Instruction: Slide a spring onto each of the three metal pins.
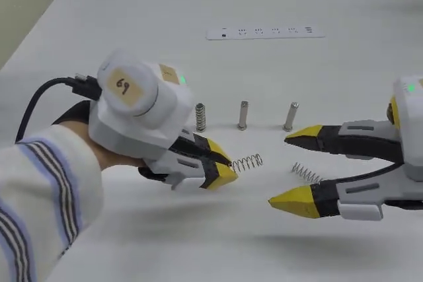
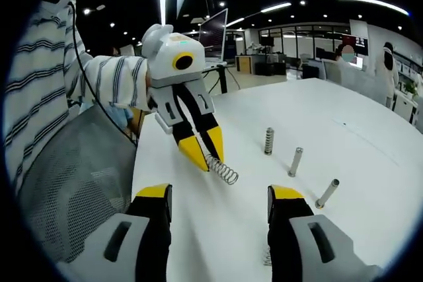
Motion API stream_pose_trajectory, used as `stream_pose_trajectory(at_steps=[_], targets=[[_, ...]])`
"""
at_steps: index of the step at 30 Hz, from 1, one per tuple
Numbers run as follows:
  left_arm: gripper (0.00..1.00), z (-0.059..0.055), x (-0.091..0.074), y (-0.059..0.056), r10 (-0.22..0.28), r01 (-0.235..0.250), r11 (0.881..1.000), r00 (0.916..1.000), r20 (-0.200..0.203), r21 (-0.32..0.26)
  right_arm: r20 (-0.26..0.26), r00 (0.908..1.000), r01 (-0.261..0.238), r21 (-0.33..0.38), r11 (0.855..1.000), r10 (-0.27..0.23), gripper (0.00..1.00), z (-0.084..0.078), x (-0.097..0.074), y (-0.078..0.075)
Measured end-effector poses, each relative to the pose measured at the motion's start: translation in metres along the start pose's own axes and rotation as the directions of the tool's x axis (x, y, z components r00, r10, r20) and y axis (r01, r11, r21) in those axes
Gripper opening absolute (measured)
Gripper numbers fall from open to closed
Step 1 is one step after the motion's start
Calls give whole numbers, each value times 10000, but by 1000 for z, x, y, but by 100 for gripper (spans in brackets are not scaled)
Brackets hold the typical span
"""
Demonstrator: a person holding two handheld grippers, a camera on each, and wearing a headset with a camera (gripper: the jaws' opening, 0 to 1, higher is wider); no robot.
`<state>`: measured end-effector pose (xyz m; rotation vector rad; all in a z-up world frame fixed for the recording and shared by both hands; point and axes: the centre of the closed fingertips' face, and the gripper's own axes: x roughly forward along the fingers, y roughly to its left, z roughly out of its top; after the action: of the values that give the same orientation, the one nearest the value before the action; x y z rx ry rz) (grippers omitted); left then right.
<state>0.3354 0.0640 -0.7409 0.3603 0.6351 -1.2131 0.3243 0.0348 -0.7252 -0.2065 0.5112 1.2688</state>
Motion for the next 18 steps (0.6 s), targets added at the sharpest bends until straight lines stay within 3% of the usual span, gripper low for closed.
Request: stream_pose_trajectory(at_steps=[3, 9, 15, 18], targets=[[2, 2, -1, -4, -21, 21, 10000, 10000, 65, 50, 123, 9997, -207, -60, 9998, 208, 56, 3, 7, 2], [2, 3, -4, -10, -35, 33, 9998, 9999, 109, 213, 31, 9981, -614, -207, 9979, 615, 45, 3, 16, 7], [2, 3, -9, -15, 6, -11, 9990, 9999, 110, 449, 290, 9960, -842, 11, 9964, 842, 38, 7, 20, 9], [2, 2, -11, -15, 59, -65, 9987, 9999, 125, 512, 139, 9952, -970, -97, 9952, 971, 33, 6, 22, 12]])
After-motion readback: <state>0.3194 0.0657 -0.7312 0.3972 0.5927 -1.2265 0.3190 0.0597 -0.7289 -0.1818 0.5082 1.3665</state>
